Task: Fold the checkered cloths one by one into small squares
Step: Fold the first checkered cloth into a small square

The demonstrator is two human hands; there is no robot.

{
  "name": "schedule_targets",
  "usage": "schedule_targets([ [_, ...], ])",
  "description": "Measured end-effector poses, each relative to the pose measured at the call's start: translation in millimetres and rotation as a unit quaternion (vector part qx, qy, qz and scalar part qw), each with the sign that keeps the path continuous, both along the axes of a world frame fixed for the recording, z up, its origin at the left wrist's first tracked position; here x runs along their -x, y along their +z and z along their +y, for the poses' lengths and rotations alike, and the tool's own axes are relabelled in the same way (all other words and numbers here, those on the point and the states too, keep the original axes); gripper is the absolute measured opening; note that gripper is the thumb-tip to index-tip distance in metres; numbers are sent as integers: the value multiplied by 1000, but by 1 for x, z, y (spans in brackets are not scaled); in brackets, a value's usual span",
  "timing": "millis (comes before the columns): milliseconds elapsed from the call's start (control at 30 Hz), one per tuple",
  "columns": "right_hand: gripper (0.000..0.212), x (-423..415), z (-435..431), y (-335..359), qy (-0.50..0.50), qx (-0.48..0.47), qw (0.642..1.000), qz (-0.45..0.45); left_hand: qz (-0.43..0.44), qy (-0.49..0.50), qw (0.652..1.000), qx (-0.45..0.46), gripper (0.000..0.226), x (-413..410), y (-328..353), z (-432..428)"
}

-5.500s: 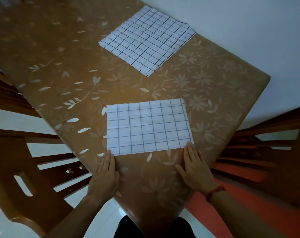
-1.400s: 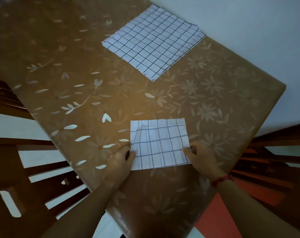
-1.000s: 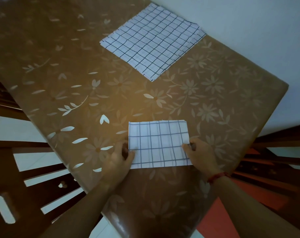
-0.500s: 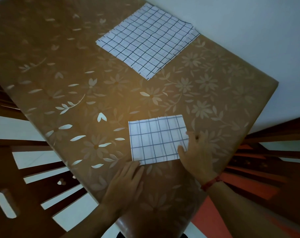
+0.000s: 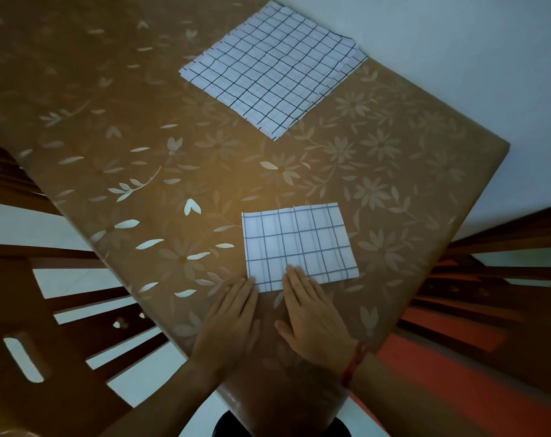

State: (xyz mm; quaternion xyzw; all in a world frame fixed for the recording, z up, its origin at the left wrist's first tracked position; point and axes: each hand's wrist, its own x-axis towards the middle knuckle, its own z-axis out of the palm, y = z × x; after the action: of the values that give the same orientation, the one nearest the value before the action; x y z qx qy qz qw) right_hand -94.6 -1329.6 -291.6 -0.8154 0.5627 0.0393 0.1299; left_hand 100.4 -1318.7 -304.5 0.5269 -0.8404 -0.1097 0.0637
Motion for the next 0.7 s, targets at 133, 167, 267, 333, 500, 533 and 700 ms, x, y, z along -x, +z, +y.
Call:
schedule_targets([
  [133,71,-22,6,-2,42,-4,999,-26,-18,-17,1000,11,56,-4,-4,0],
  [167,69,-26,8,-3,48,-6,998,-33,-21,-25,999,15,54,-4,-5,0],
  [267,65,-36,12,-8,54,-7,998,-44,-33,-40,998,25,53,-5,-11,3],
  [333,65,-38,14,-9,47,-9,998,-44,-41,-48,997,33,54,-7,-15,3],
  [500,66,-39,16,-11,28,-16,998,-49,-77,-68,994,35,54,-13,-21,2],
  [533,67,-37,15,-12,26,-17,998,-47,-78,-65,994,35,53,-12,-20,2],
  [700,74,-12,14,-10,1,-26,1000,-15,-72,-50,996,23,52,-10,-20,2],
])
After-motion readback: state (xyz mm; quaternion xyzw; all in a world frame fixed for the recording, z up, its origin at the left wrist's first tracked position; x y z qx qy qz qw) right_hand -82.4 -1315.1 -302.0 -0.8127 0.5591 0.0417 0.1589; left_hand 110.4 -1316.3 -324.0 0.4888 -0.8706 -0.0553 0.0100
